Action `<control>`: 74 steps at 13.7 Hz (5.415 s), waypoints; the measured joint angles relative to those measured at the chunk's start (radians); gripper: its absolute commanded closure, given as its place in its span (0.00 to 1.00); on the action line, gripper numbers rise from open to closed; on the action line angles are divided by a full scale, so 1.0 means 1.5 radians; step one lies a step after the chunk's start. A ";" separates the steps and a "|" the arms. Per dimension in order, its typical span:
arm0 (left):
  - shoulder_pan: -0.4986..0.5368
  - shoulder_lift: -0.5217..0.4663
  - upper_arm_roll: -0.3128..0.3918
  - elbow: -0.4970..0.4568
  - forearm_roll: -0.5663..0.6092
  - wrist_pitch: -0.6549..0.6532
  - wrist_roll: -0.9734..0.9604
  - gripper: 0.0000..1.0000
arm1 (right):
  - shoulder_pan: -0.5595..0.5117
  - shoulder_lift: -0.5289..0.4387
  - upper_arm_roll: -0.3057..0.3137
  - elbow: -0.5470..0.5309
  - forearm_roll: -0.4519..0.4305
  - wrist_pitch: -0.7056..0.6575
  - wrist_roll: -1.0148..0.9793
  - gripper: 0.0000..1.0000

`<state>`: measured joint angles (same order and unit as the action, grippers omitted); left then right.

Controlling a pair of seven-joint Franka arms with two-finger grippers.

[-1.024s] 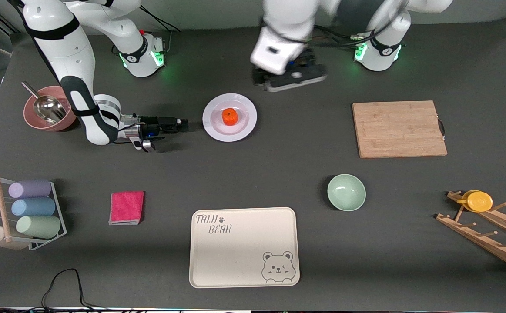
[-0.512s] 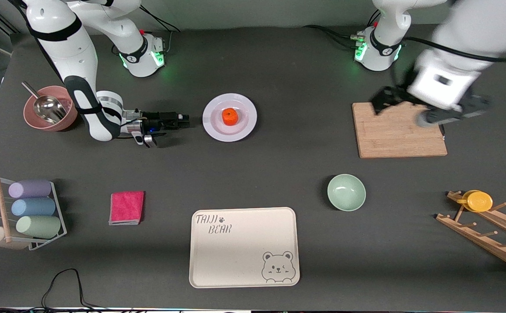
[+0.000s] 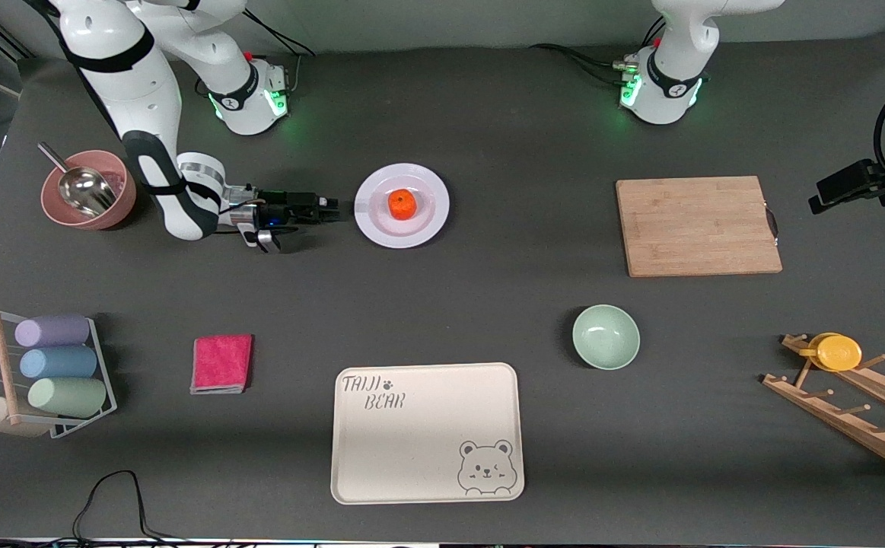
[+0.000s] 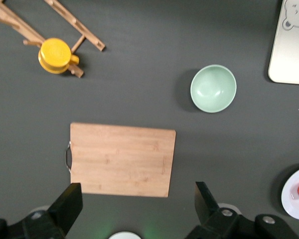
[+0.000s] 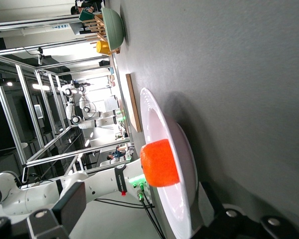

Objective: Place orange and plate with both arms
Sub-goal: 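Grasp the white plate rim with the right gripper, then slide the plate with the right gripper toward the bear tray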

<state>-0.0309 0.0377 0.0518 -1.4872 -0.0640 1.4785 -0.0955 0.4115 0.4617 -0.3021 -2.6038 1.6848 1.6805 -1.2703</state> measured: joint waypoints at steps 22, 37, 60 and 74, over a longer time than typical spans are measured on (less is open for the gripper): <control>-0.018 0.003 -0.009 -0.026 0.039 0.030 0.096 0.00 | 0.128 0.000 0.004 -0.003 0.171 0.035 -0.017 0.61; -0.016 0.003 -0.011 -0.030 0.039 0.030 0.098 0.00 | 0.128 0.000 0.005 -0.003 0.171 0.028 -0.022 0.93; -0.016 0.009 -0.012 -0.032 0.038 0.037 0.098 0.00 | 0.127 -0.046 -0.018 0.226 0.174 0.031 0.293 1.00; -0.018 0.010 -0.015 -0.032 0.037 0.040 0.097 0.00 | 0.053 0.207 -0.090 0.673 0.136 0.045 0.507 1.00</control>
<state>-0.0578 0.0524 0.0297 -1.5358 -0.0080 1.5380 0.0504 0.4908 0.7718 -0.4374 -1.5943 1.8886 1.7481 -0.5092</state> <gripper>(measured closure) 0.000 0.956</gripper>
